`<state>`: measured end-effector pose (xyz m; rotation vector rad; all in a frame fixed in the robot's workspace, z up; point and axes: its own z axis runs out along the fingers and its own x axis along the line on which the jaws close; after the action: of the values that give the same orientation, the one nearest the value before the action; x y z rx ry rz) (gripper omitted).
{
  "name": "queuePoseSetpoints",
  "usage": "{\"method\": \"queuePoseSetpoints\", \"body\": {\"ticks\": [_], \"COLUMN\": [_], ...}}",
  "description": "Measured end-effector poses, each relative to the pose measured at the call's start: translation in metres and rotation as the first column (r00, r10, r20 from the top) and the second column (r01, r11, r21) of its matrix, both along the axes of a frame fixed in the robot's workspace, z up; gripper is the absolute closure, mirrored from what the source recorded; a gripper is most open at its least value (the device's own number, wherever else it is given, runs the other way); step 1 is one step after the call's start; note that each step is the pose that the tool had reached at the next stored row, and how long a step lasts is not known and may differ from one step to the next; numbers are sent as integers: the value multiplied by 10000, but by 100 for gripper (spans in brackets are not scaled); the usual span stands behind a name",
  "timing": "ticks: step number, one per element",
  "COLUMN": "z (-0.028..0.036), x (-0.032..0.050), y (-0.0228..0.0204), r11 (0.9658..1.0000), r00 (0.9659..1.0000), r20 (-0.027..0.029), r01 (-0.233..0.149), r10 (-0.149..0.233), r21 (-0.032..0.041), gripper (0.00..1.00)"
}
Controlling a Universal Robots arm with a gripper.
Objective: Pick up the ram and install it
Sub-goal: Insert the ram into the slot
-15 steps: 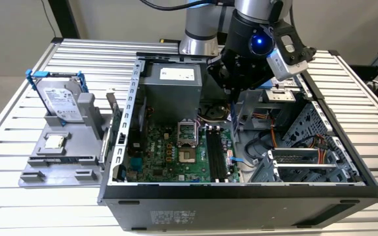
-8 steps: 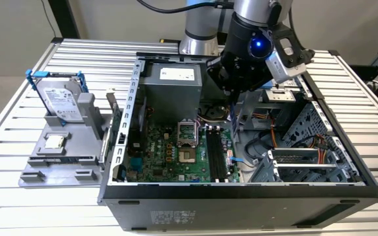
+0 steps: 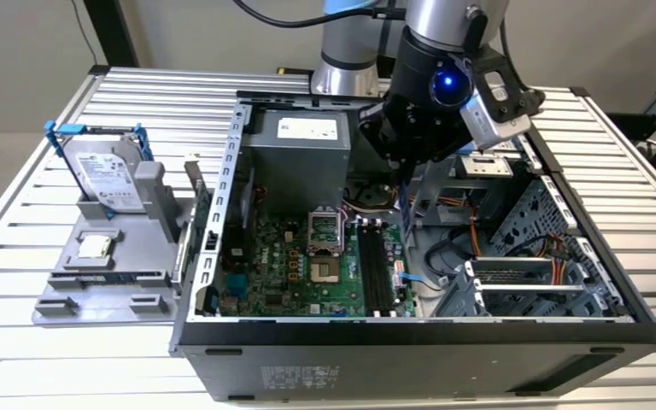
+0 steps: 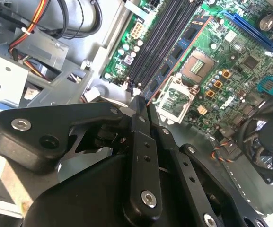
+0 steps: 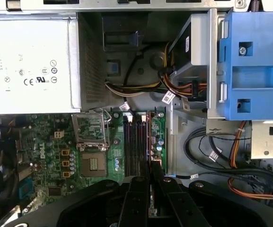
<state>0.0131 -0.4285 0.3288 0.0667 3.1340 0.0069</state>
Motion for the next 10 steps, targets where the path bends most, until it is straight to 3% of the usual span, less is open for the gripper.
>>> {"method": "queuePoseSetpoints", "body": {"ticks": [10], "z": [-63], "x": [3], "y": [-3], "r11": [10000], "r00": [10000], "r20": [0], "r01": [1], "r10": [-1], "r21": [0], "gripper": [100]}}
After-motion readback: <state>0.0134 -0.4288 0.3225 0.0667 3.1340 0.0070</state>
